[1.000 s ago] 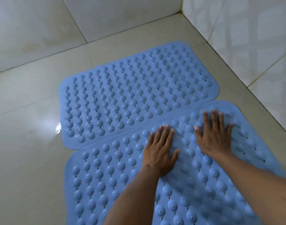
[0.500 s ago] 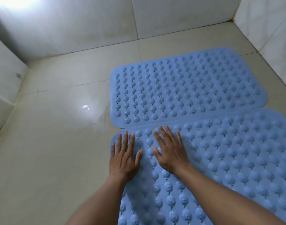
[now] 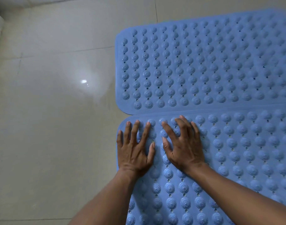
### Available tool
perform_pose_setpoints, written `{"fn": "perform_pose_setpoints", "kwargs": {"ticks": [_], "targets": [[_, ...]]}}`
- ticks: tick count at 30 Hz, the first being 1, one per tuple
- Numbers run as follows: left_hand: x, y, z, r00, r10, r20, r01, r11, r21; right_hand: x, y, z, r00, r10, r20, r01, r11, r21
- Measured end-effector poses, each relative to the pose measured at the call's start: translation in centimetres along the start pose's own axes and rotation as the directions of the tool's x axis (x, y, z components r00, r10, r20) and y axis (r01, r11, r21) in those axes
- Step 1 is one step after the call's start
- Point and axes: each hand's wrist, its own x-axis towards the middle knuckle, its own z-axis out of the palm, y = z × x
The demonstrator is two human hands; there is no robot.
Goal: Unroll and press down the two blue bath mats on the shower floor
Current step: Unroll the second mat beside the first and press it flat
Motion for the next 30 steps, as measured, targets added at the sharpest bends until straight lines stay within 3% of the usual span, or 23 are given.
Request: {"fn": "perform_pose_setpoints", "kwargs": {"ticks": [9,17,23,26,30], "targets": [[0.4,0.0,0.0,0.995,0.067,-0.072,-0.062,0.995,0.074,0.4,-0.1,0.1,1.0,-0.021,-0.015,0.02,1.0,-0.018],[1.1,0.4,-1.5,0.992,0.058,0.108,-0.073,0.986,0.146,0.6,-0.1,0.0,0.999,-0.001,0.042,0.001,1.0,0.005],[0.1,1.9,-0.7,0.992,-0.052,0.113,0.045,0.997,0.06,0.0,0.2,0.0,0.998,-0.001,0.059,-0.002,0.999,0.051],[-1.2,3.4,-0.3,0.978,-0.124,0.17,0.118,0.992,0.049,-2.0,1.7,-0.2,0.99,-0.077,0.119,0.067,0.994,0.081],[-5.2,6.3,0.6,0.989,-0.061,0.137,0.064,0.998,-0.015,-8.7,7.0,-1.8,0.985,-0.088,0.151,0.083,0.996,0.042]]}}
